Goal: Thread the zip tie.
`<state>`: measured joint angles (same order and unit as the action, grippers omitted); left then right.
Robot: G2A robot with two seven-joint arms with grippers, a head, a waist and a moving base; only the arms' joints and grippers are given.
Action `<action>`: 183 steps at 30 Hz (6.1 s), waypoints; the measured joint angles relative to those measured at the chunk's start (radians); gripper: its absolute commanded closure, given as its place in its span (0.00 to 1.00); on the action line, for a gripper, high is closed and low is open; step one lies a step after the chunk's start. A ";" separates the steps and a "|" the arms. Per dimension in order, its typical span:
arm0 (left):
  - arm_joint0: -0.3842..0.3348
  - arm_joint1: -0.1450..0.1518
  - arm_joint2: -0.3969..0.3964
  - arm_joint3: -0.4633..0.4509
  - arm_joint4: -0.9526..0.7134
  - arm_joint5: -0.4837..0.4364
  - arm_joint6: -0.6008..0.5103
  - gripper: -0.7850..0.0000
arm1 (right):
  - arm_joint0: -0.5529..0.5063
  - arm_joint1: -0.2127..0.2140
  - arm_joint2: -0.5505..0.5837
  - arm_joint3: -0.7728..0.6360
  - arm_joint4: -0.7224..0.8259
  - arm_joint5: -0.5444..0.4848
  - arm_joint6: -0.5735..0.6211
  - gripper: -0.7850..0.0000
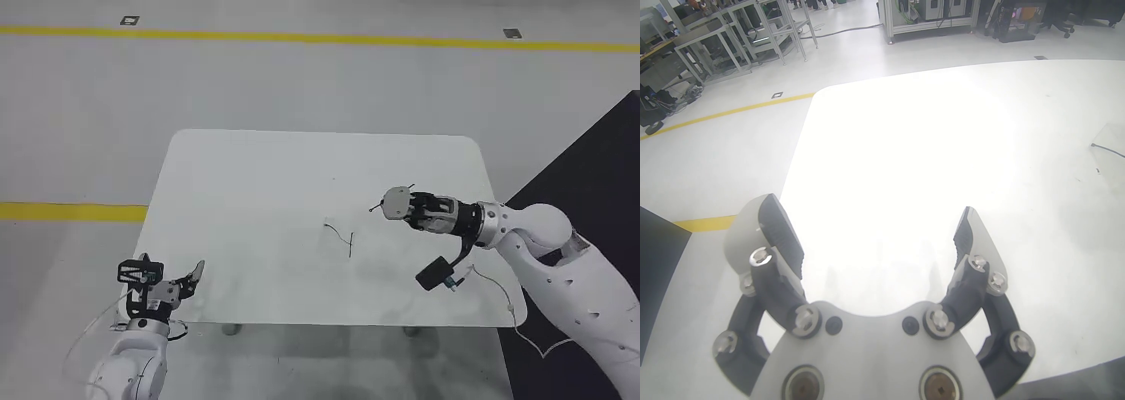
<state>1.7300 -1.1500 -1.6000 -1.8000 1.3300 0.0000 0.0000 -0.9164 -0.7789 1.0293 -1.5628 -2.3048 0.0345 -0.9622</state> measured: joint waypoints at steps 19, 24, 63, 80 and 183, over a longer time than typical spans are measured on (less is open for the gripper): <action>0.000 0.000 0.000 0.000 0.000 0.000 0.000 0.00 | 0.124 -0.060 -0.116 0.328 -0.013 0.109 -0.170 1.00; 0.006 0.000 0.014 -0.023 0.018 -0.016 0.013 0.00 | 0.124 -0.060 -0.116 0.328 -0.013 0.110 -0.170 1.00; -0.365 -0.067 0.528 -0.101 0.505 0.018 -0.047 0.00 | 0.074 -0.021 0.013 0.302 -0.025 0.097 -0.186 1.00; -0.724 -0.178 0.875 0.127 0.673 0.019 -0.196 0.00 | 0.074 -0.021 0.013 0.302 -0.025 0.097 -0.186 1.00; -1.209 -0.419 1.025 0.751 0.103 -0.728 -0.923 0.75 | 0.074 -0.021 0.013 0.302 -0.025 0.097 -0.186 1.00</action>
<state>0.5209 -1.5688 -0.5750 -1.0490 1.4328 -0.7278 -0.9229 -0.8423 -0.8004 1.0424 -1.2606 -2.3298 0.1313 -1.1483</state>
